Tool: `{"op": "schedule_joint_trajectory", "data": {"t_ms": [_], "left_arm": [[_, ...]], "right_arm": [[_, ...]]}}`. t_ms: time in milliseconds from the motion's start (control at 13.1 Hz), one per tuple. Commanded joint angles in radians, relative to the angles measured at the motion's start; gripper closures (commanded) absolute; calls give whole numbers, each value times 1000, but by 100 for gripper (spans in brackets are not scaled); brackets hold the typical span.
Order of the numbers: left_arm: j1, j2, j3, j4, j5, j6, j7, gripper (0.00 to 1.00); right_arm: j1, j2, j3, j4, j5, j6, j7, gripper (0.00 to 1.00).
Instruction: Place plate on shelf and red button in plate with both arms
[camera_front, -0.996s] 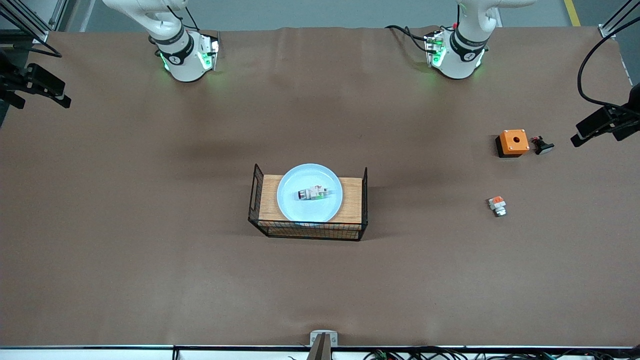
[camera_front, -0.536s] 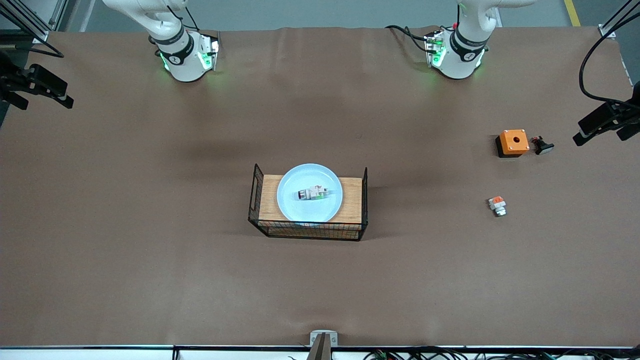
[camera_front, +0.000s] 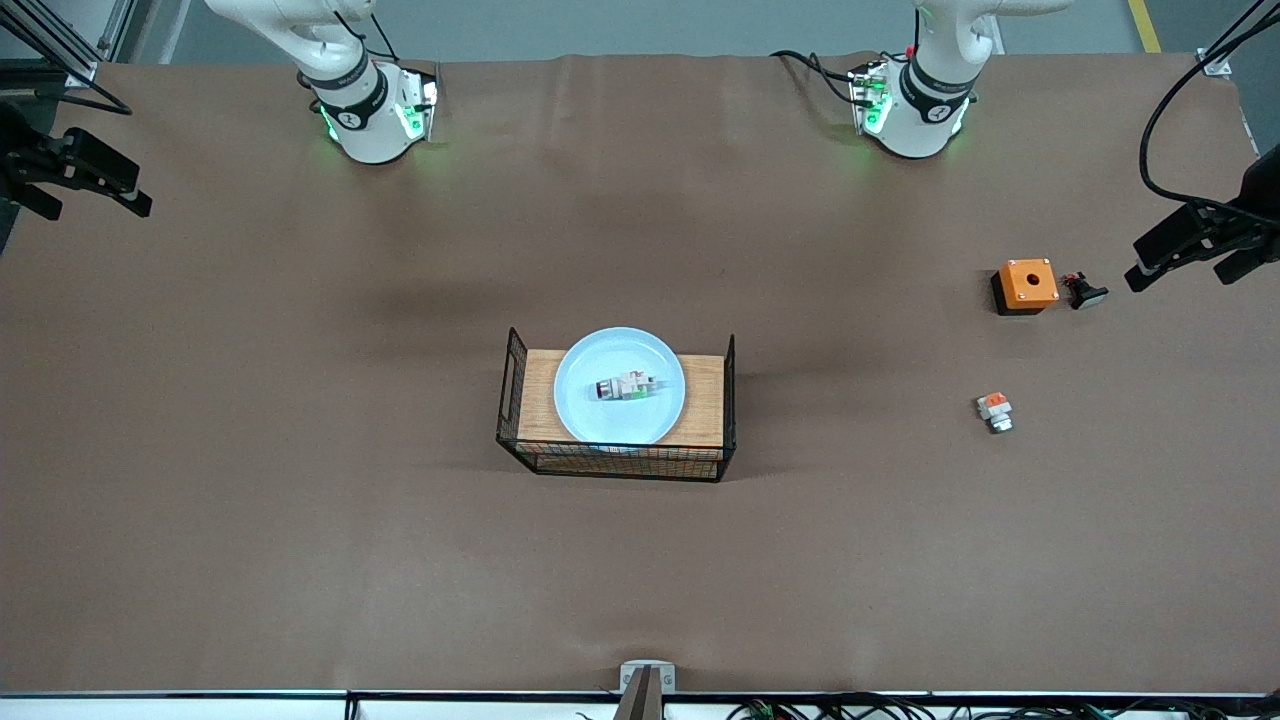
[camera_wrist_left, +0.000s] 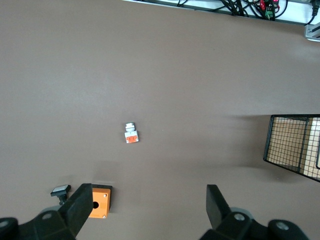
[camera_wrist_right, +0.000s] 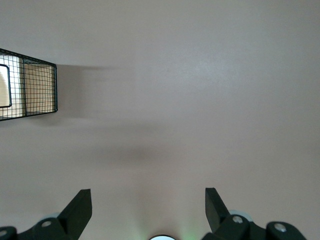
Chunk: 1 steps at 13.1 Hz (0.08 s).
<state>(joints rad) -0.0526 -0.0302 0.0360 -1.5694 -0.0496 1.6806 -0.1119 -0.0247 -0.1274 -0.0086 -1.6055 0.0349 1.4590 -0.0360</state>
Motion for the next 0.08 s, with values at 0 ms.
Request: {"op": "schedule_joint_trajectory", "data": {"t_ms": [0], "left_arm": [[4, 12, -2, 28, 5, -7, 6, 0]], "right_arm": [[-4, -23, 4, -19, -13, 12, -13, 0]]}}
